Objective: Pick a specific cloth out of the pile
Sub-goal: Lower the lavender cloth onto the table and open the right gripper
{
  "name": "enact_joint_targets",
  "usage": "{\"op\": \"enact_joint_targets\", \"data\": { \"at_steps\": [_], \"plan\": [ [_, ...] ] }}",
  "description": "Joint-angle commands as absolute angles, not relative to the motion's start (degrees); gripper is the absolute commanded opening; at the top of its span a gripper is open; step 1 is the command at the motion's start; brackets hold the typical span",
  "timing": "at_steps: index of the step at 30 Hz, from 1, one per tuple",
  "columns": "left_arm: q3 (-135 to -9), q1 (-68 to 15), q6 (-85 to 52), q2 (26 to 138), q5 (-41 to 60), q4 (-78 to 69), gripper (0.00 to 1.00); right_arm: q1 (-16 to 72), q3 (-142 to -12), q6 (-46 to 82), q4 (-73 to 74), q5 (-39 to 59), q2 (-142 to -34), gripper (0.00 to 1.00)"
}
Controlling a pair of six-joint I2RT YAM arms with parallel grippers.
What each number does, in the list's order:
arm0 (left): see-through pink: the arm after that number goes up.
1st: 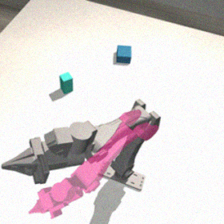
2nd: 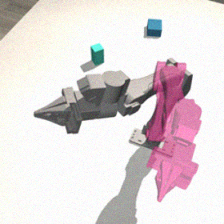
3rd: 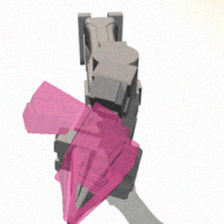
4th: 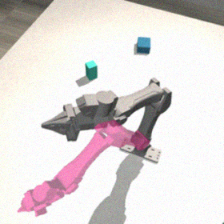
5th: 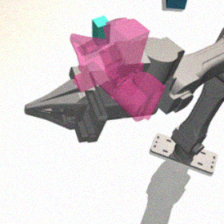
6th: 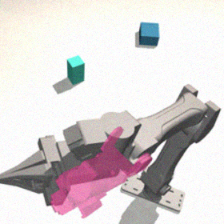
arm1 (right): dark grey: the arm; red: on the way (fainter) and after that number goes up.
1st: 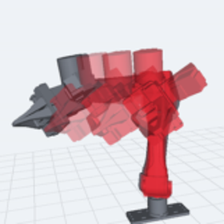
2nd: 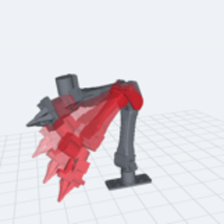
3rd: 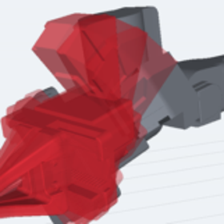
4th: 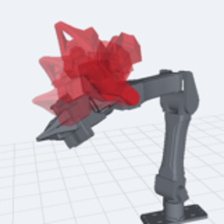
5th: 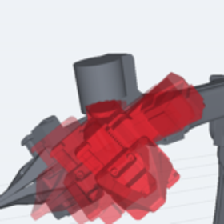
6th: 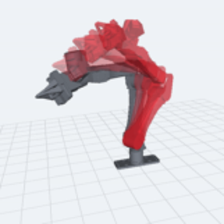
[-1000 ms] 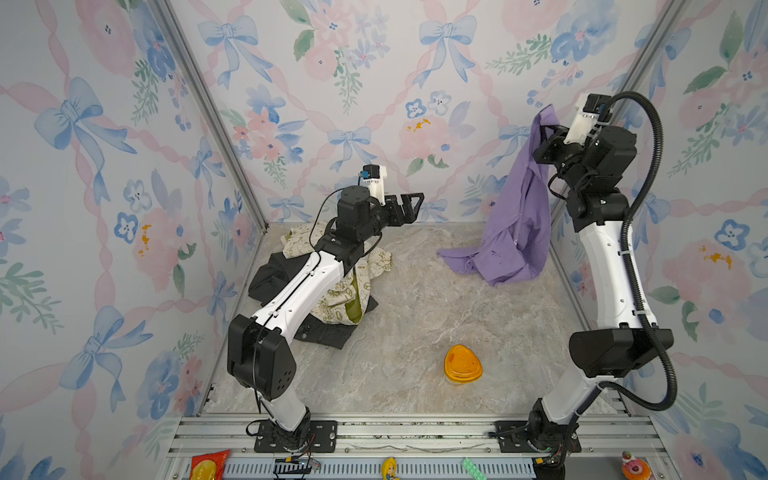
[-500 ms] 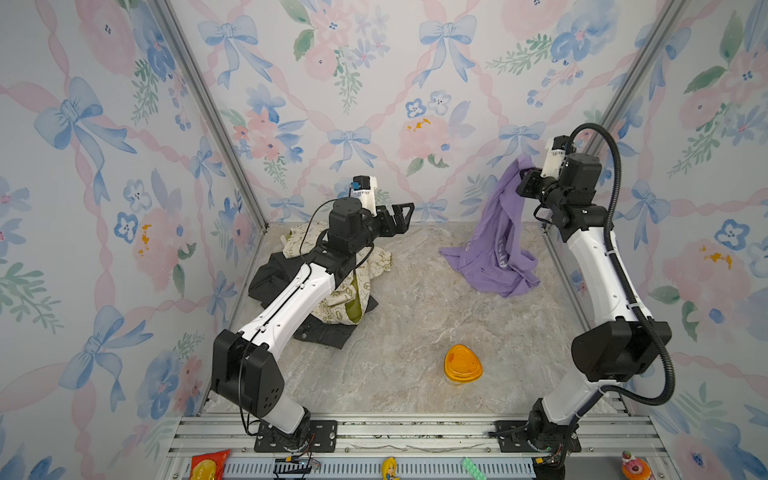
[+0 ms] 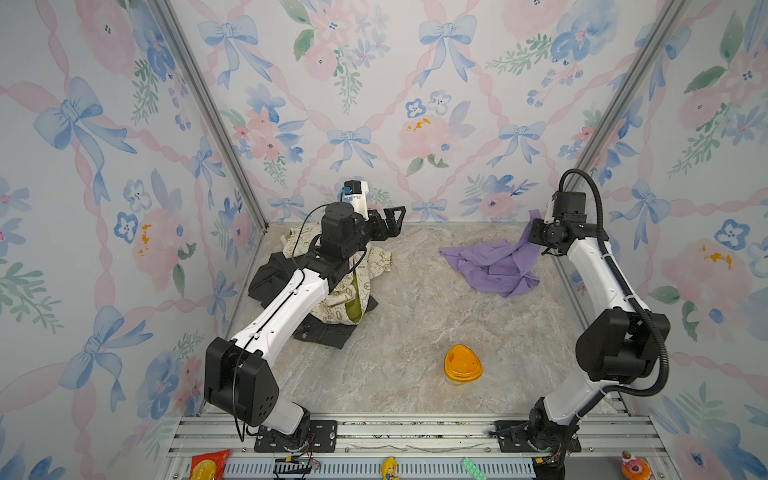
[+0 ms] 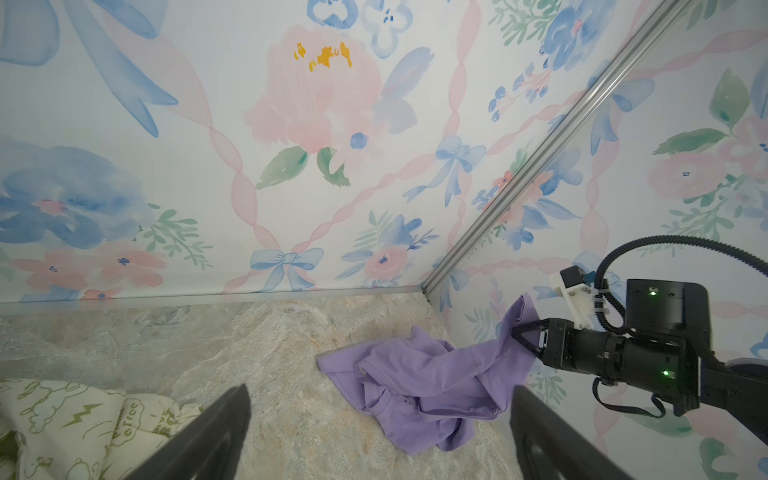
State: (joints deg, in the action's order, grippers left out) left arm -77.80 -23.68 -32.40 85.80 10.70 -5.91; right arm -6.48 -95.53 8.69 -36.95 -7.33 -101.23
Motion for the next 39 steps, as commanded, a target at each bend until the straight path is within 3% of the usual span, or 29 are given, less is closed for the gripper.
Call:
{"op": "enact_joint_targets", "data": {
  "at_steps": [1, 7, 10, 14, 23, 30, 39],
  "plan": [
    [-76.2, -22.9, -31.4, 83.8, 10.6, -5.9, 0.98, -7.9, -93.0, 9.4, -46.2, -8.3, -103.9, 0.32],
    [-73.6, -22.2, -32.1, 82.1, 9.1, -6.0, 0.98, -8.8, -85.6, 14.7, -44.3, -5.8, -95.3, 0.85],
    [-72.9, -22.0, -32.5, 81.7, 7.9, -6.0, 0.98, -8.4, -83.4, 17.9, -41.8, -5.8, -89.2, 0.97],
    [-72.6, -21.7, -32.4, 81.6, 5.8, -5.9, 0.98, -7.3, -84.1, 18.4, -35.8, -2.0, -87.0, 0.98],
    [-68.3, -20.0, -30.1, 78.6, -1.5, -6.0, 0.98, -1.5, -92.6, 11.7, -30.9, 2.4, -94.3, 0.97],
    [-58.6, -17.2, -24.1, 71.0, -13.1, -8.6, 0.98, 0.8, -82.1, 9.3, -16.5, 4.1, -89.0, 0.97],
    [-39.7, -13.3, -17.9, 61.1, -24.2, -22.5, 0.98, -1.2, -66.4, 7.9, -2.8, 4.6, -80.1, 0.97]
  ]
}}
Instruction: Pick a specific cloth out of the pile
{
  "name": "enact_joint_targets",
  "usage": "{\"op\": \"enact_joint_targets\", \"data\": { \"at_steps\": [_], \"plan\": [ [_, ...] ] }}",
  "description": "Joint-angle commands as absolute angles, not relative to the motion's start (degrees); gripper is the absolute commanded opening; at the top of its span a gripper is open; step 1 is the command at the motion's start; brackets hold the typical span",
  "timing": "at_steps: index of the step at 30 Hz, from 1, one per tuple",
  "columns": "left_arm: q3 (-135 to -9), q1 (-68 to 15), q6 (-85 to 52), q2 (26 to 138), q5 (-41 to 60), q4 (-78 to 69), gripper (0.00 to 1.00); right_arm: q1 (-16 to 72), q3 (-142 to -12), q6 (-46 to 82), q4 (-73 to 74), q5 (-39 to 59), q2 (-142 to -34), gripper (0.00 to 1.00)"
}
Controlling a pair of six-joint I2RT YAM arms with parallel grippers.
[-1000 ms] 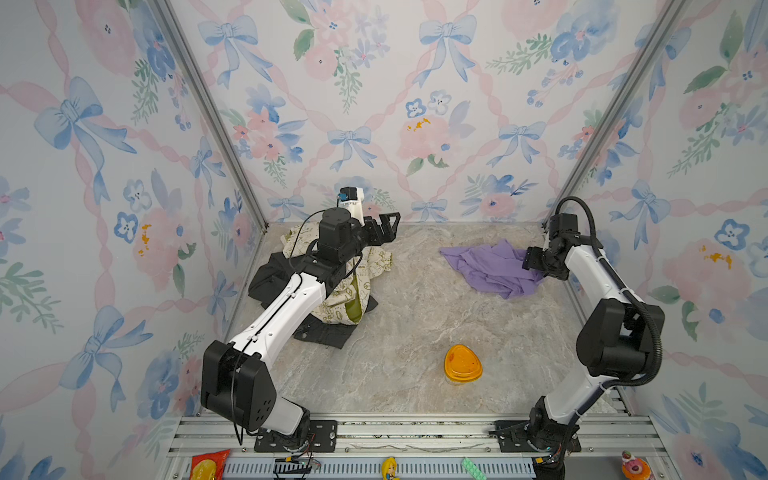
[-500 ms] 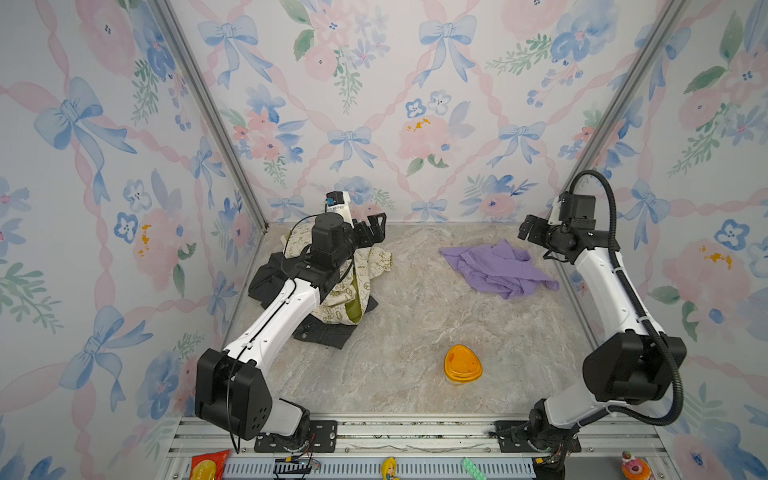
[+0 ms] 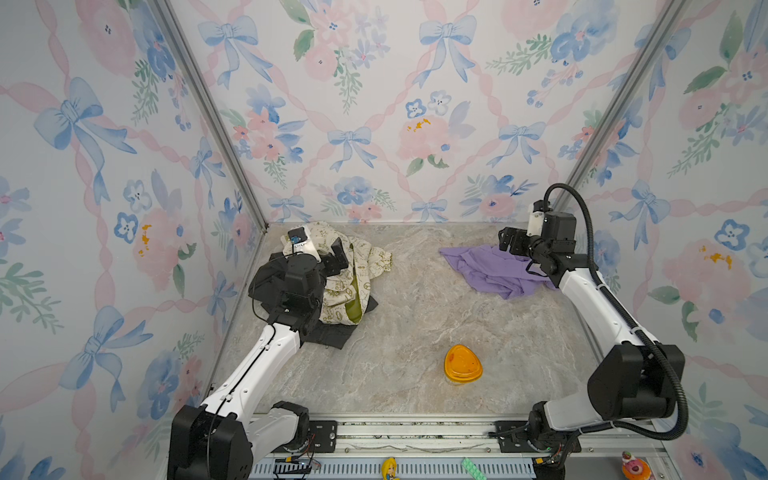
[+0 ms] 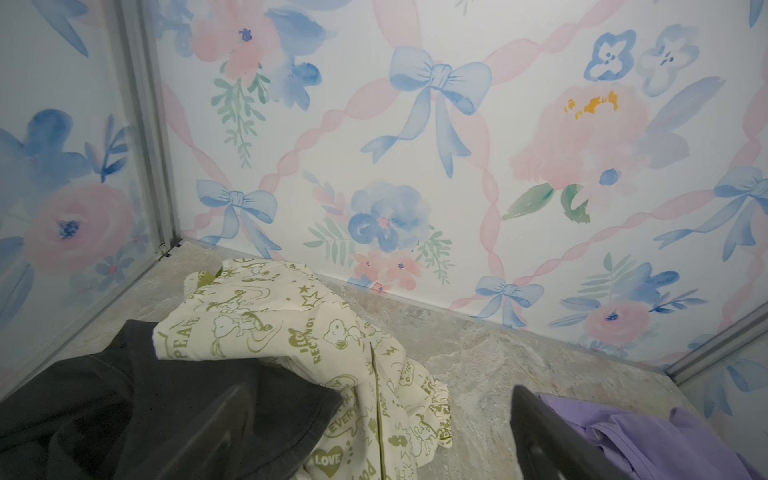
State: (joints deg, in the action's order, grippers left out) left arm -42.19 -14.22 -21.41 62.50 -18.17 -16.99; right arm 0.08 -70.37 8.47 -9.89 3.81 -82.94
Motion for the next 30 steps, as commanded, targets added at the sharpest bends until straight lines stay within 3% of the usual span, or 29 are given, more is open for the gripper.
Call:
{"op": "enact_joint_targets", "data": {
  "at_steps": [1, 15, 24, 30],
  "plan": [
    [-36.6, -12.8, -17.8, 60.6, -25.4, -23.0, 0.98, -1.5, -64.1, 8.1, -1.2, 4.5, -79.2, 0.97],
    [-10.3, -8.2, -14.5, 55.5, -33.7, -45.7, 0.98, -4.1, -34.0, 1.9, 25.1, 1.8, -76.0, 0.97],
    [-3.9, -4.1, -12.1, 65.1, -27.1, -60.9, 0.98, -4.7, -36.3, 0.9, 24.1, 3.2, -79.5, 0.97],
    [-7.0, -3.4, -11.1, 73.7, -23.1, -68.0, 0.98, -3.5, -35.9, -0.3, 22.7, 1.3, -78.6, 0.97]
  ]
}}
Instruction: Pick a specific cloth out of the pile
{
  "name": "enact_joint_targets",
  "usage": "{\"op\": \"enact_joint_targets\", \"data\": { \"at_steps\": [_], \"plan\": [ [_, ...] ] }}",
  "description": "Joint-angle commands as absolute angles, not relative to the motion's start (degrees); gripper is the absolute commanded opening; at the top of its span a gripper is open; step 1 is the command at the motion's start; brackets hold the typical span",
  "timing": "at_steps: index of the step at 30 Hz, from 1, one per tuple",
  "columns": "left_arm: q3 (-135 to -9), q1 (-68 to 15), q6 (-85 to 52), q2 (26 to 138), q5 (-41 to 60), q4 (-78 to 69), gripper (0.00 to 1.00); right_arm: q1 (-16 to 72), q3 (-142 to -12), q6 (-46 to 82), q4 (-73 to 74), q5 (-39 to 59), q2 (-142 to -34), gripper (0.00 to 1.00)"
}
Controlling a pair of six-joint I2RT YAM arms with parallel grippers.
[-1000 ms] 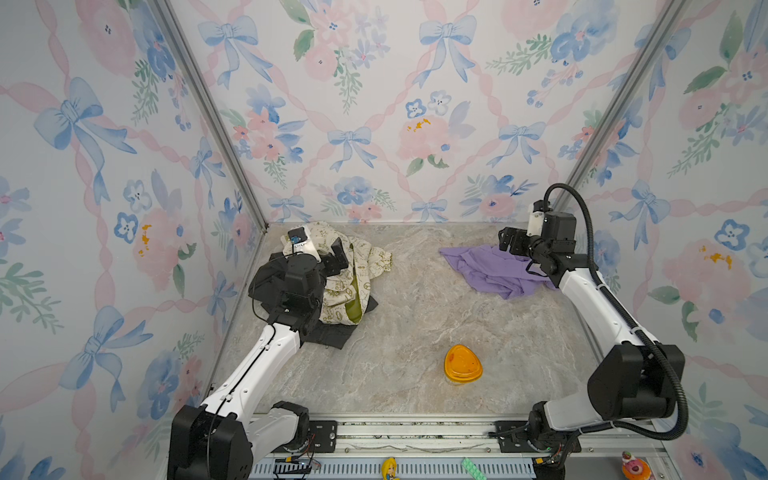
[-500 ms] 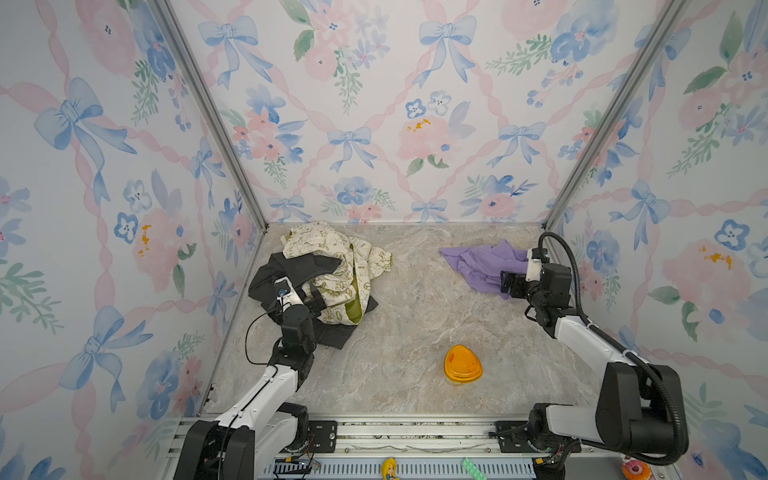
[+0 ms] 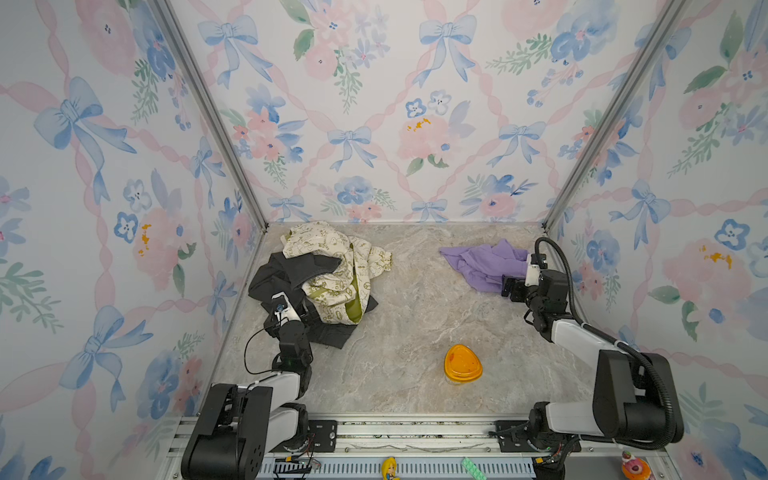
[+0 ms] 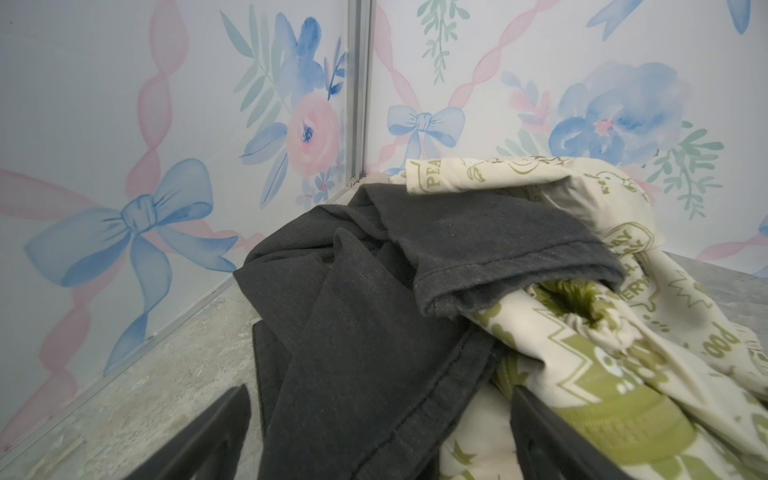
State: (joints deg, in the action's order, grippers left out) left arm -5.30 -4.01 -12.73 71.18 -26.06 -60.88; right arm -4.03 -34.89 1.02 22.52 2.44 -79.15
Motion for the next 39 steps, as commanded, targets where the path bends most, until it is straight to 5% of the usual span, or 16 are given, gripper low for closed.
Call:
{"op": "enact_joint_targets", "data": {
  "at_steps": [1, 14, 39],
  "plan": [
    [-7.6, -3.3, -11.0, 75.3, -22.4, -69.2, 0.98, -3.3, -36.1, -0.4, 22.6, 1.1, -78.6, 0.97],
    [-9.7, -3.9, -7.1, 84.1, -12.9, -74.8, 0.98, -2.1, -25.6, -0.3, 27.2, -1.7, -73.2, 0.97],
    [-9.7, -4.8, -5.2, 89.0, -12.1, -79.6, 0.98, 1.6, -22.3, 0.8, 52.6, -3.6, -88.9, 0.97]
  ]
}}
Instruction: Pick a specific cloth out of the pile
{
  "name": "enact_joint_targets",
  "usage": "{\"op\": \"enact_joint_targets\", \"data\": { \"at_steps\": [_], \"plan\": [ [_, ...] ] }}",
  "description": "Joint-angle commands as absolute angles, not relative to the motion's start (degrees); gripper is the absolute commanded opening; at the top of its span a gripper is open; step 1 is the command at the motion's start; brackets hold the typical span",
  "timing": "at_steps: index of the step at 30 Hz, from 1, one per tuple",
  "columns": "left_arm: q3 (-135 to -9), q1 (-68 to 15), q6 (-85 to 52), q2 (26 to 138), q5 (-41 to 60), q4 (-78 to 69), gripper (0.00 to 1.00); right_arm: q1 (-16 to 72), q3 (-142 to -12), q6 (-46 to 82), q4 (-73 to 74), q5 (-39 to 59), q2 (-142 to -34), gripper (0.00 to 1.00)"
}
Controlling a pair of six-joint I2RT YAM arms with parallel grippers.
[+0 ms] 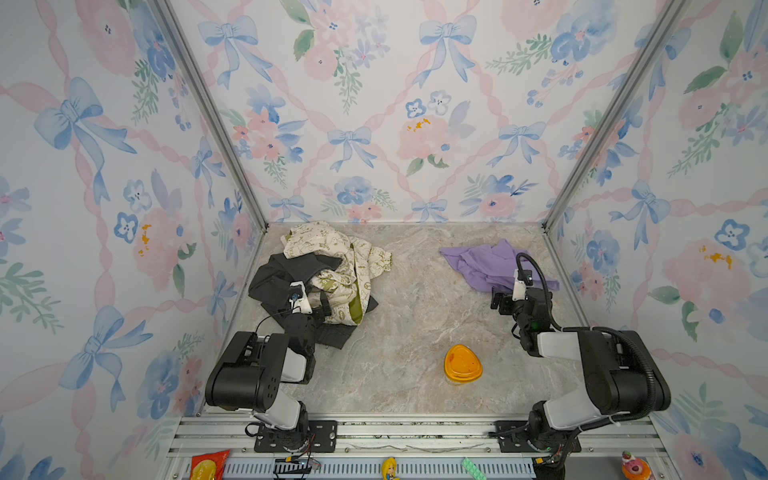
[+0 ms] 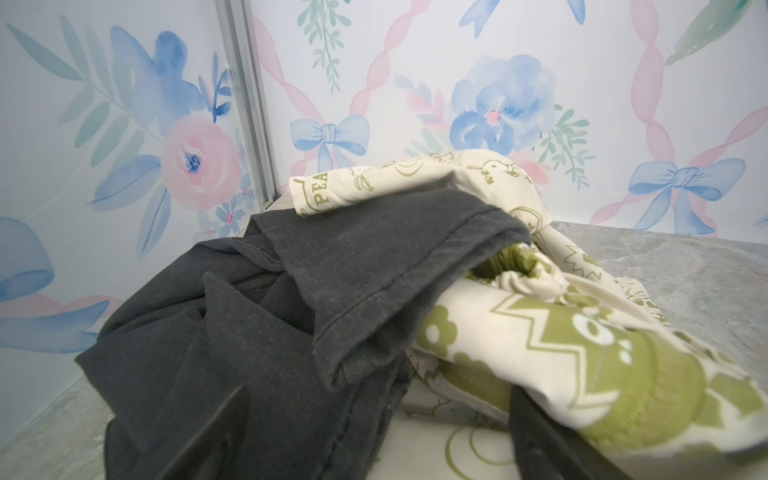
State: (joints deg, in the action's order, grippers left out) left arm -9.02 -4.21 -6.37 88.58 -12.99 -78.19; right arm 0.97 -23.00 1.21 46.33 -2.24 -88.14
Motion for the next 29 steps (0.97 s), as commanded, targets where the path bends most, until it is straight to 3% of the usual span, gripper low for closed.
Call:
{"op": "enact_joint_targets", "data": {
  "at_steps": [1, 15, 29],
  "plan": [
    [-9.8, -4.8, -5.2, 89.1, -12.2, -79.6, 0.98, 1.5, -22.2, 0.8, 53.2, -3.6, -89.0, 0.97],
    [-10.4, -8.1, -2.7, 89.2, -16.9, -79.0, 0.98, 1.5, -22.5, 0.7, 51.8, -3.4, -88.7, 0.97],
    [-10.7, -6.4, -3.5, 89.0, -13.2, -77.9, 0.98, 1.5, -22.5, 0.8, 51.8, -3.3, -88.7, 0.97]
  ]
}}
